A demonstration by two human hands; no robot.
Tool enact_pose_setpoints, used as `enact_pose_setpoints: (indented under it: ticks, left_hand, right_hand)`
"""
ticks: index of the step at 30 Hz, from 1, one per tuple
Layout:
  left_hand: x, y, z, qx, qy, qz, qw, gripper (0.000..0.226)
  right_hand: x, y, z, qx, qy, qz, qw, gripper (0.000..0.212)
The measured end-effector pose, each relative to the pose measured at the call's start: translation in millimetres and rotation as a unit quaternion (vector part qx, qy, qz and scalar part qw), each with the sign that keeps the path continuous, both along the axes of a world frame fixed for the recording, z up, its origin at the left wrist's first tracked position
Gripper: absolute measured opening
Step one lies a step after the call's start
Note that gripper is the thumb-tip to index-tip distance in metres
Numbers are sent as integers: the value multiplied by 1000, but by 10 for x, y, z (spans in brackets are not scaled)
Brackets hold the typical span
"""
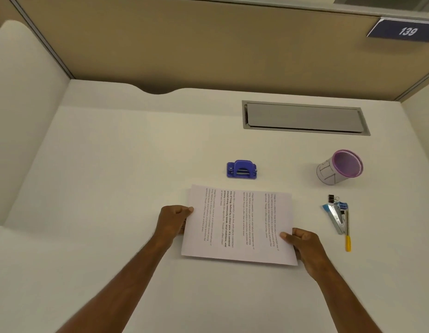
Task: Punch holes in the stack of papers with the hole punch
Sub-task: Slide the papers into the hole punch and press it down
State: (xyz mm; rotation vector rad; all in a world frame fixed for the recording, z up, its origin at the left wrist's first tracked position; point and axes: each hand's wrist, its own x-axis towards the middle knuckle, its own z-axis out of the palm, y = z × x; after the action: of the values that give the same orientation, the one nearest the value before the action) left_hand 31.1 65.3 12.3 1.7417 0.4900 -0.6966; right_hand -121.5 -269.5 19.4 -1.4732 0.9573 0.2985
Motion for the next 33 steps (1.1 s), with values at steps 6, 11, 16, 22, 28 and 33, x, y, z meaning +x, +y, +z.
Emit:
enact_pose_setpoints:
  ticks: [6, 11, 16, 22, 28, 33]
  left_hand:
    - [110, -240, -47, 28, -20, 1, 999, 22]
    - [231, -329, -45, 41, -30, 3, 999, 23]
    - [322, -359, -30, 58, -41, 7, 997, 23]
    - [351, -347, -17, 65, -39, 9, 997, 25]
    - [358, -324, -3, 61, -37, 20, 997, 26]
    - [366, -330, -11, 56, -33, 26, 998, 25]
  right_hand:
    - [191, -172, -22, -5, 7, -15, 1000, 10]
    - [327, -216, -12, -5, 9, -22, 1000, 10]
    - [395, -214, -22, 2, 5, -17, 1000, 3]
    - [438, -187, -37, -7, 1, -12, 1000, 10]
    - [469, -161, -27, -22, 2, -1, 1000, 6]
    - [510, -151, -5, -25, 3, -2, 1000, 4]
